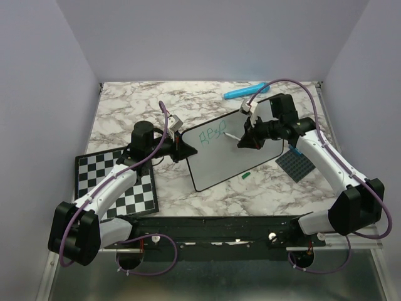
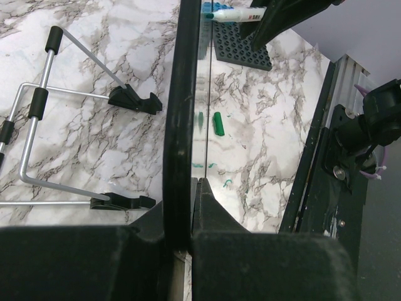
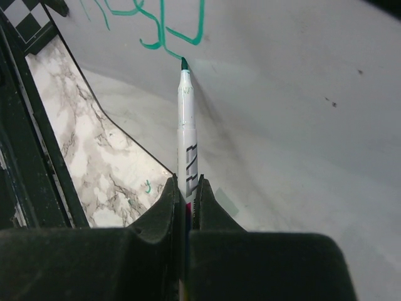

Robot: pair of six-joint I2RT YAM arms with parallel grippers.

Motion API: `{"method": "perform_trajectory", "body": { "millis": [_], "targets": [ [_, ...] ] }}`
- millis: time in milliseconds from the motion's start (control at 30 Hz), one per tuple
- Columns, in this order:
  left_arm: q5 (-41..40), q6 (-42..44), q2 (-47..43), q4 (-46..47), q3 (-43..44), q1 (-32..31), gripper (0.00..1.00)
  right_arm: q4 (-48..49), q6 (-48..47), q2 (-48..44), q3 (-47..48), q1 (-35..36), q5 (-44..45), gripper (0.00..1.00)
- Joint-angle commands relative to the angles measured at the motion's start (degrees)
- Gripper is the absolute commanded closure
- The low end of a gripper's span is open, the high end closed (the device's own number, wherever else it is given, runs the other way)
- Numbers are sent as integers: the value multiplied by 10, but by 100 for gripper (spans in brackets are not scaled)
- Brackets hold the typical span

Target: Write a sentence on the whiteboard

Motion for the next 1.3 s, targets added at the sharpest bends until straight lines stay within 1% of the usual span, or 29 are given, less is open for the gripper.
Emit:
{"method": "perform_trajectory", "body": {
  "millis": [0, 133, 267, 333, 433, 567, 767, 900, 1267],
  "targets": [
    [-64, 81, 18, -86, -14, -4, 100, -1, 1, -16, -4, -19, 36, 99],
    [-63, 81, 18, -98, -14, -4, 100, -11, -7, -21, 9, -23, 26, 99],
    [-63, 81, 15, -98, -15, -3, 100, -49, -42, -42, 36, -24, -56, 99],
    [-63, 81, 16, -98, -15, -4, 100, -51, -43, -63, 37, -24, -64, 100],
    [-63, 82, 17, -99, -14, -4, 100, -47, -41, -82, 29, -23, -60, 100],
    [-65, 83, 15, -99, -14, -3, 100, -42, -49, -85, 15, -27, -32, 99],
    [-65, 85, 12, -100, -15, -4, 100, -19, -51, -100, -4, -34, -19, 100],
    [-65, 86, 10, -102, -14, -4, 100, -11, -53, -100, -13, -49, -19, 100],
    [-71, 91, 4, -108, -13, -9, 100, 9, -58, -100, -33, -52, -23, 99]
  ]
}}
